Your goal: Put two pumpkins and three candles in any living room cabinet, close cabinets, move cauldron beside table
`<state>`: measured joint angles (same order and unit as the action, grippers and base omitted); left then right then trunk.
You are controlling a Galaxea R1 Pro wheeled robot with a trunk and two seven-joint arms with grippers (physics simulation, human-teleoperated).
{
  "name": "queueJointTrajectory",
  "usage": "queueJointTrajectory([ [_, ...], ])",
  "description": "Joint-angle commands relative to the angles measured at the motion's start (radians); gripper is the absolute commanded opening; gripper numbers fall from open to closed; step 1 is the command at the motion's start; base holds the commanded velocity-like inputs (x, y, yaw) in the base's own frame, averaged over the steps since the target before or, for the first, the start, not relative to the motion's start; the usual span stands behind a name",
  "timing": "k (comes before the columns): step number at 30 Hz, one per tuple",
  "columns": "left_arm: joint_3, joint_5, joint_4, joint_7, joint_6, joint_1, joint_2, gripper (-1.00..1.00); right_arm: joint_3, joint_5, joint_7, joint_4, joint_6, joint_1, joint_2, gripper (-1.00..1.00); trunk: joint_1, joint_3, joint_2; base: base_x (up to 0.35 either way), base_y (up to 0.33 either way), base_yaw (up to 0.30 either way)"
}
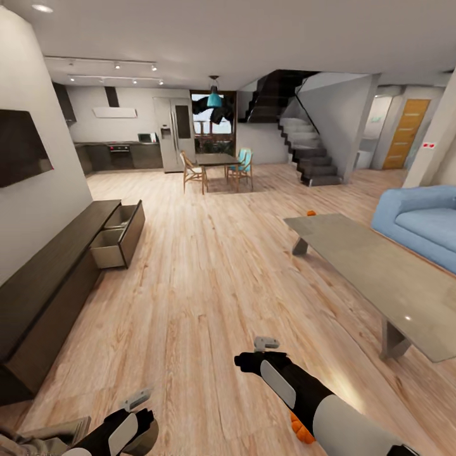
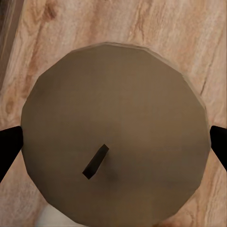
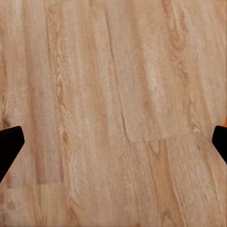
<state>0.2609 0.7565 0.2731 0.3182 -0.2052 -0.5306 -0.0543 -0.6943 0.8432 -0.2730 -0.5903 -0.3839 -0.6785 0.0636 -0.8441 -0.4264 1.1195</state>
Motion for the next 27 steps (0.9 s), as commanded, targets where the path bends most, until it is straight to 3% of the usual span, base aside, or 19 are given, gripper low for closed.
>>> queueJointTrajectory([
  [1,0.008,0.006,0.003,0.006,-0.004,0.000,-0.001,-1.00,-0.005,0.010,-0.009,-0.002,-0.001,-0.001,-0.001,1.00,0.000,-0.002,0.001,0.174,0.000,0.221],
  [15,0.011,0.004,0.003,0.004,-0.003,0.000,0.000,-1.00,-0.005,0.010,-0.001,-0.001,0.000,-0.001,-0.001,1.00,0.000,-0.007,0.001,0.310,0.023,0.070],
  [27,0.015,0.002,0.003,0.003,-0.003,0.000,0.004,-1.00,-0.005,0.011,-0.001,0.000,0.013,-0.001,-0.002,1.00,0.000,-0.014,0.001,0.216,0.159,0.236],
])
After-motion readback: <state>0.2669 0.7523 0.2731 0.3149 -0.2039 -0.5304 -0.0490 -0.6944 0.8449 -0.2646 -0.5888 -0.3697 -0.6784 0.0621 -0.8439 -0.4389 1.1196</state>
